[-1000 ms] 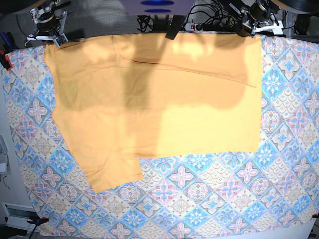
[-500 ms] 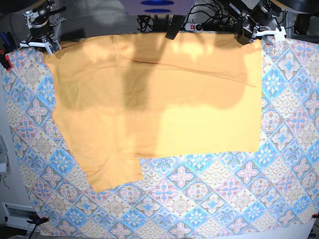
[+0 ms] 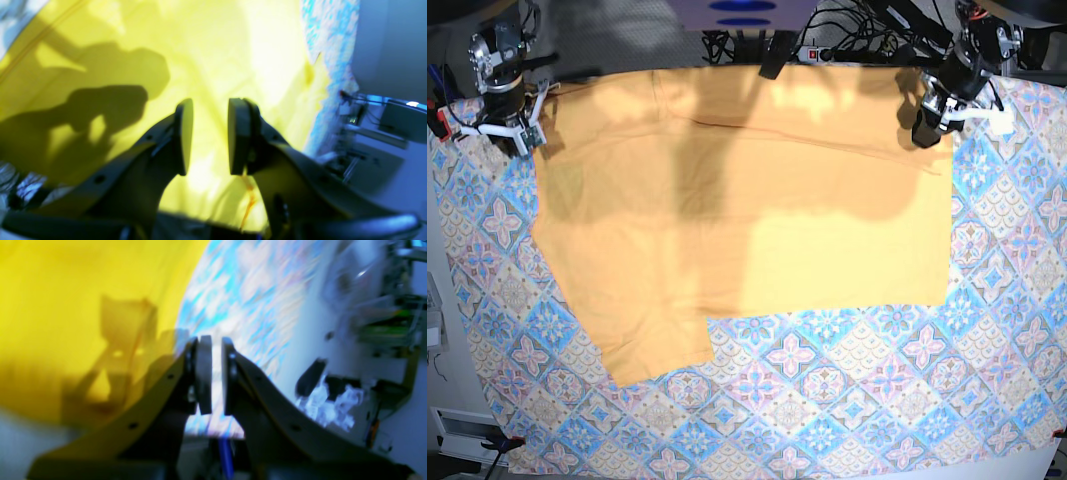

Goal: Fold the T-shirt properly
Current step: 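Move both grippers down along the shirt's sides toward the hem, then lower both grippers and grasp the shirt's side edges, then lift both side edges and pull them toward the collar end, then hold the right gripper's edge and fold the hem corner over with it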

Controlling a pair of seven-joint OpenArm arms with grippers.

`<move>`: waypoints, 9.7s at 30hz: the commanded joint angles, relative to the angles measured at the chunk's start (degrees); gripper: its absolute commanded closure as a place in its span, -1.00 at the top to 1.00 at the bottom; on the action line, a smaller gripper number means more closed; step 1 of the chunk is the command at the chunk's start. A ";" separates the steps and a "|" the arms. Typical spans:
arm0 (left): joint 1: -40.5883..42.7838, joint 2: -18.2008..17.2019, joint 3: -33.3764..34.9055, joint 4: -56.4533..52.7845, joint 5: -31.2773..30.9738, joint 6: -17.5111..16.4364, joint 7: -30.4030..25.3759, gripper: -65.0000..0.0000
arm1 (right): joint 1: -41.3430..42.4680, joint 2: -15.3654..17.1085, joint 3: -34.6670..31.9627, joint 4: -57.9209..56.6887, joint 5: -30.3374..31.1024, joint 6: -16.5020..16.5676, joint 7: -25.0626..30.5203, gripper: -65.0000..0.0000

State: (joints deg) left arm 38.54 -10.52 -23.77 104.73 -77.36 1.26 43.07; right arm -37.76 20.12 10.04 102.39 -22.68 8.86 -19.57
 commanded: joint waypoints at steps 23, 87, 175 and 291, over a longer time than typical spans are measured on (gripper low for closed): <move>-23.82 -10.00 -1.51 -17.47 2.77 -0.77 -0.30 -0.45 | 27.25 -4.34 -8.86 -5.64 11.03 -0.12 -10.71 -0.84; -61.09 -8.33 11.77 -64.16 36.44 -0.95 -7.60 -0.43 | 34.20 -6.80 -9.21 -12.23 12.35 -0.12 -10.62 -0.84; -31.38 -6.93 7.37 -16.51 35.82 -0.77 -3.73 -1.00 | 63.03 0.14 -8.77 -75.44 14.54 20.10 14.61 -0.59; -14.41 -3.06 8.69 -7.89 36.44 -0.86 -3.64 -0.54 | 30.24 1.02 8.55 -23.58 22.81 24.76 -2.89 -0.87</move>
State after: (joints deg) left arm 24.40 -13.15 -15.20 96.09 -40.69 0.69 40.29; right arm -7.97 19.99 17.98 77.87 -0.21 34.04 -23.33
